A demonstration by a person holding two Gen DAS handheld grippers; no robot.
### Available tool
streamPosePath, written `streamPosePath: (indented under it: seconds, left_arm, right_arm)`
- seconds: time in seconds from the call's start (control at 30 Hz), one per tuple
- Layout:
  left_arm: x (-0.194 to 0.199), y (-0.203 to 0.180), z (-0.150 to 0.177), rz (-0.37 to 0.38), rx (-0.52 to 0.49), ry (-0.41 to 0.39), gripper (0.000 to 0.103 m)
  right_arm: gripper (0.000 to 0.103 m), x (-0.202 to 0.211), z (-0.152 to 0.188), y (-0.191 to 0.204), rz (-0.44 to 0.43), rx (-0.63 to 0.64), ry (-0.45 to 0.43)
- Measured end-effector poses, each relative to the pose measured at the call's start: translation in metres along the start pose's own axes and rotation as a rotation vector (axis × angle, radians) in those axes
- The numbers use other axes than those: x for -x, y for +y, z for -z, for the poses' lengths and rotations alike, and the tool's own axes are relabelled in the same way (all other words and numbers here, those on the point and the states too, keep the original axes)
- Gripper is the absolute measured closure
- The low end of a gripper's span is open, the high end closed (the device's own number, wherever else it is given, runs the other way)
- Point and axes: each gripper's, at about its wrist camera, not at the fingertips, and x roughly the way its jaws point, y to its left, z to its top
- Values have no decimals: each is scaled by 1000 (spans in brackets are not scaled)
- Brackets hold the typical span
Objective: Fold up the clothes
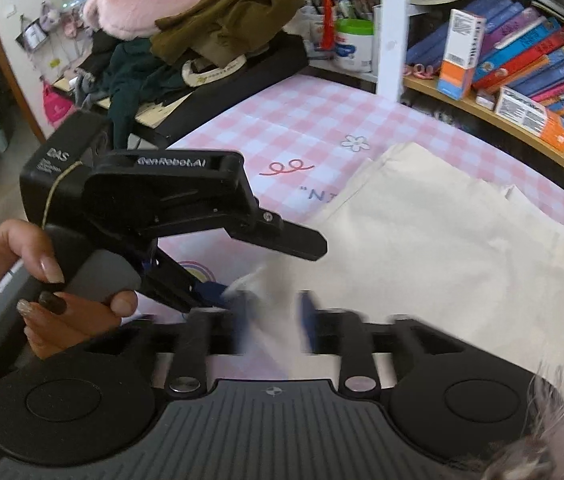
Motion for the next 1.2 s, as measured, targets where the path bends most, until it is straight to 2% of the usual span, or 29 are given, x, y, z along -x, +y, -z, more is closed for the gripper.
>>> streamPosePath:
  seconds: [0.1, 0.3, 0.43, 0.57, 0.7, 0.73, 0.8, 0.87, 0.9, 0.97, 1.03, 1.2]
  left_arm:
    - [-1, 0, -1, 8, 3, -3, 17]
    - [-2, 0, 1, 8, -17, -7, 17]
    - [-2, 1, 3, 14, -29, -11, 17]
    - [-3, 0, 4, 9, -49, -12, 17]
    - [-5, -1, 6, -2, -79, -10, 20]
    - [-6, -1, 6, -14, -94, -8, 24]
    - [-9, -1, 8, -52, -112, -1, 45]
    - [-13, 5, 8, -78, -88, 19, 81]
    - [-15, 7, 8, -91, -78, 30, 87]
    - [-13, 0, 10, -88, -123, 27, 90]
    - [-9, -18, 15, -45, -230, 10, 90]
    - [-13, -54, 28, -17, -441, 23, 90]
  right_arm:
    - [60, 5, 4, -6, 26, -21, -8]
    - [44, 10, 6, -26, 89, -72, -13]
    - [44, 7, 0, -48, 144, -136, -19]
    - [44, -8, -19, -78, 211, -243, -12]
    - [38, -37, -47, -97, 250, -252, 48]
    - [38, -45, -53, -99, 258, -249, 64]
    - [38, -63, -62, -101, 264, -246, 98]
    - [38, -81, -71, -100, 262, -243, 141]
    - [37, -89, -76, -97, 265, -232, 158]
    - [31, -103, -85, -91, 272, -199, 189]
    - [26, -115, -95, -85, 275, -175, 214]
    - [25, -143, -119, -75, 266, -158, 257]
